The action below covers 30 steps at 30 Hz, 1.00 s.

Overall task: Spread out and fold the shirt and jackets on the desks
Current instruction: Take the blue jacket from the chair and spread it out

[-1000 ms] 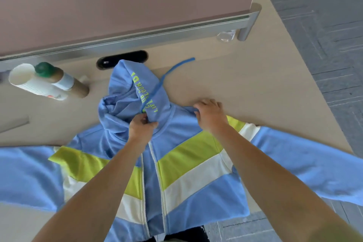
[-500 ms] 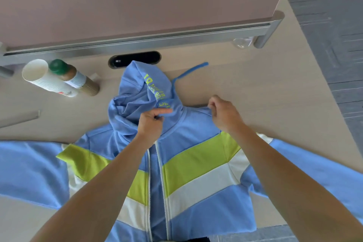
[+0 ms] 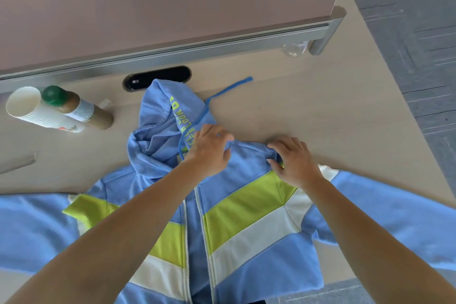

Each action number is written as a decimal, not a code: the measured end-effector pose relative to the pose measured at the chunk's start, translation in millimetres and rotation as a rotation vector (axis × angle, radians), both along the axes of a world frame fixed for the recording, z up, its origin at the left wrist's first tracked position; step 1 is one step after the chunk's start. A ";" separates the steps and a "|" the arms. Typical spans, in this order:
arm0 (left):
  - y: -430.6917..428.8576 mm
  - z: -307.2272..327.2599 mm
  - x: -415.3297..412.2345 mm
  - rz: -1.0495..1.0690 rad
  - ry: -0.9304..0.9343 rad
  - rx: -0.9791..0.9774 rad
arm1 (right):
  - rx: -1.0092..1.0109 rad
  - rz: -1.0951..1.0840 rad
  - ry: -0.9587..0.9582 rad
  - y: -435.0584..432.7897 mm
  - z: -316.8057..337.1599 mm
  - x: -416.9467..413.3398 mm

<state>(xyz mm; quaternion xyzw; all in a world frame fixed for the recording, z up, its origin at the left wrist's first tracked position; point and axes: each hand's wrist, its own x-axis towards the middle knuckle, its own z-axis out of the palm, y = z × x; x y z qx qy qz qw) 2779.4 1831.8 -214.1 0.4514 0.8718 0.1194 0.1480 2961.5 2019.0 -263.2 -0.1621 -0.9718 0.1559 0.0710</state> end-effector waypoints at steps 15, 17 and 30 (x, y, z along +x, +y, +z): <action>65.1 -21.1 -62.9 -0.150 0.148 -0.154 | 0.165 -0.236 -0.126 66.3 9.5 -19.7; 77.8 -25.3 -65.2 -0.145 0.233 -0.277 | 0.158 -0.290 -0.243 76.7 9.6 -34.0; 34.2 -48.5 75.6 0.144 0.086 -0.197 | 0.047 -0.594 -0.282 -24.8 -9.4 87.7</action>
